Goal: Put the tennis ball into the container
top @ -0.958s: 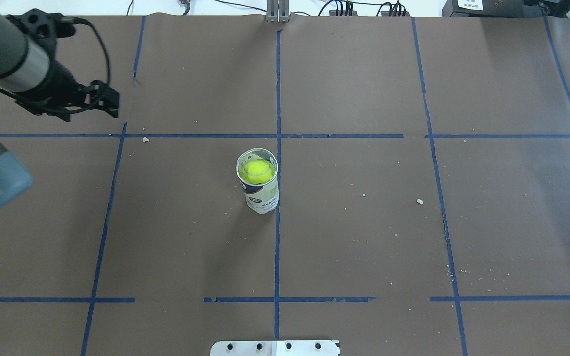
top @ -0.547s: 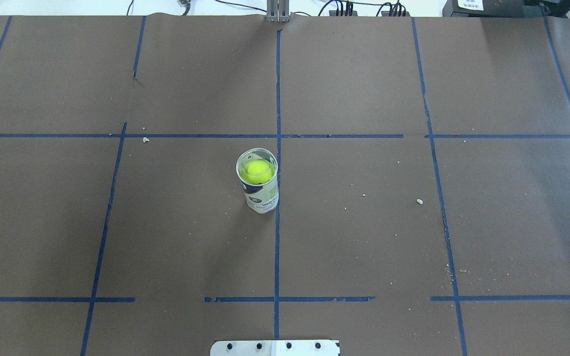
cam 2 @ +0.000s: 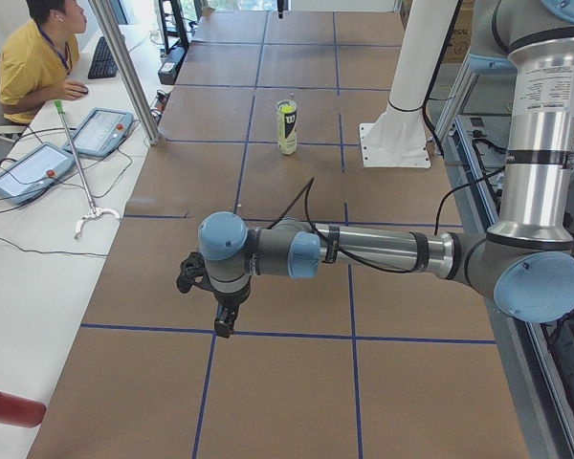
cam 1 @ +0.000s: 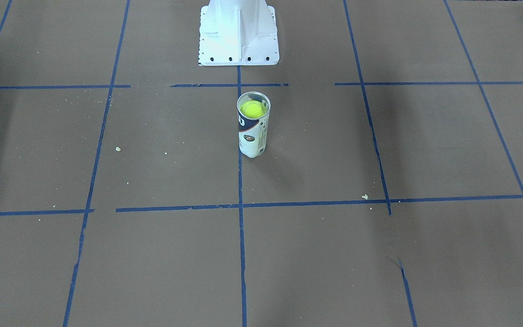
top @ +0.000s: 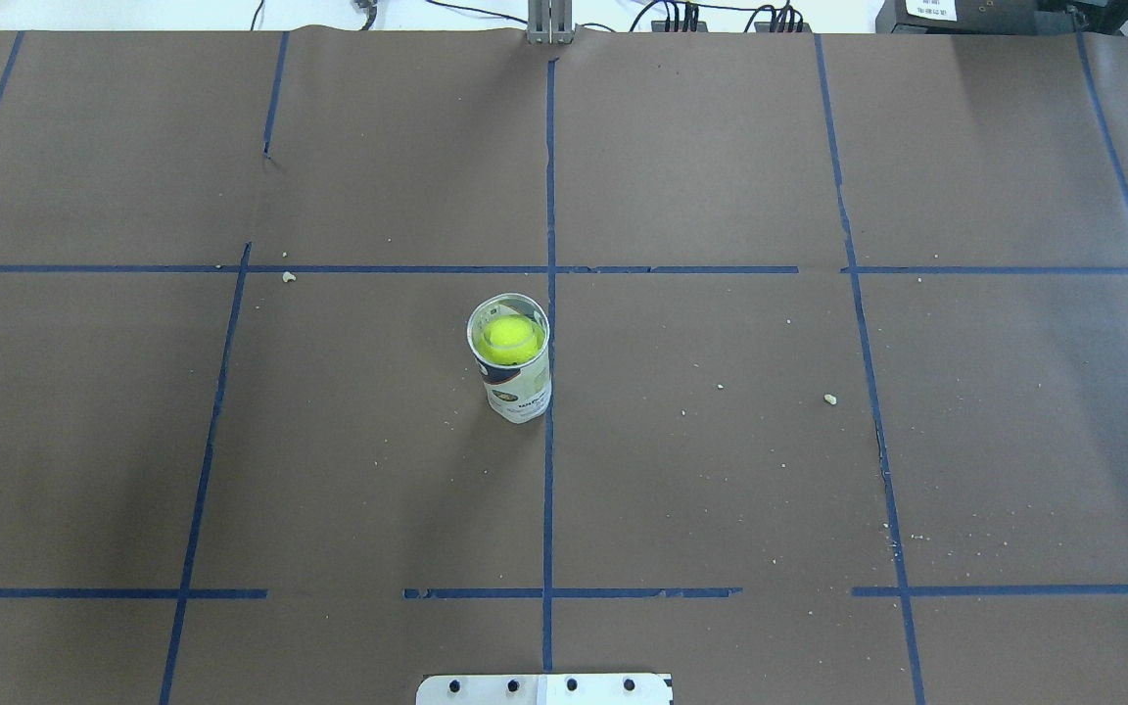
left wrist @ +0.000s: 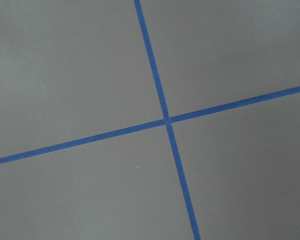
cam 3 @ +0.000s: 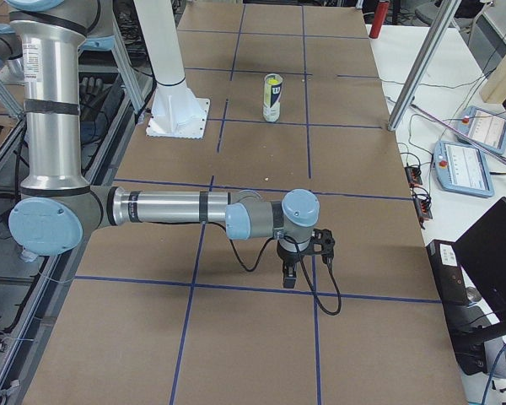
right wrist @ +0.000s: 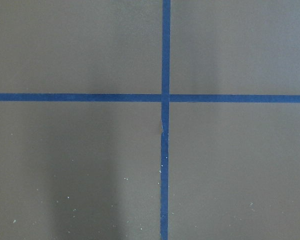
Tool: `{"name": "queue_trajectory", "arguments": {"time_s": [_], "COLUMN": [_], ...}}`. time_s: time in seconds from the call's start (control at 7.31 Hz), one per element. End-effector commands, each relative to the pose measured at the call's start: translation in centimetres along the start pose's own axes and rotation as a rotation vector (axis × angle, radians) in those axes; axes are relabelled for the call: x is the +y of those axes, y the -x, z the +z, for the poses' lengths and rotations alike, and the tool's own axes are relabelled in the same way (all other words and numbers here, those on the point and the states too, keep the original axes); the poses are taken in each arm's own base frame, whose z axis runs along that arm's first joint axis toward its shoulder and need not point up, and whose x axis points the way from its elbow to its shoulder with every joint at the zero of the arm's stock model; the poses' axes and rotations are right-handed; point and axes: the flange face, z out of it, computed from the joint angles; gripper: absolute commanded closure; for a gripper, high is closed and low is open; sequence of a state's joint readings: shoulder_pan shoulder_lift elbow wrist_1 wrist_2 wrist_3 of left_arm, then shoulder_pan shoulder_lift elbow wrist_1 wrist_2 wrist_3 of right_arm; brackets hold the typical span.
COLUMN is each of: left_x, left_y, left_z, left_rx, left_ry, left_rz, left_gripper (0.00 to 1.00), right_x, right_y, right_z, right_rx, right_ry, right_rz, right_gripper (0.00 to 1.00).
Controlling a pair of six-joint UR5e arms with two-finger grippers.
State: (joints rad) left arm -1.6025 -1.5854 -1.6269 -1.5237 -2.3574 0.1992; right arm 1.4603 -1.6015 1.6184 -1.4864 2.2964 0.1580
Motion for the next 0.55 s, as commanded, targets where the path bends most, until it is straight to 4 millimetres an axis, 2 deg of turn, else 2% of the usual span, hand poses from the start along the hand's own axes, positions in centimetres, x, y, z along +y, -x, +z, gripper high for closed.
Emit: {"name": "queue_trajectory", "arguments": {"time_s": [0.0, 0.41], "left_x": [0.76, 0.82], "left_y": [0.42, 0.63], "left_z": [0.46, 0.88], "left_rx": [0.047, 0.057], "left_ry": [0.044, 0.043], "left_rz": [-0.058, -0.100], "left_gripper": [0.00, 0.00], "right_x": [0.00, 0.00], "right_y": [0.06, 0.00], "right_z": [0.05, 0.00], "right_rx": [0.000, 0.000], "right_ry": [0.001, 0.000], "right_rz": [-0.001, 0.000], "right_gripper": [0.00, 0.00]}}
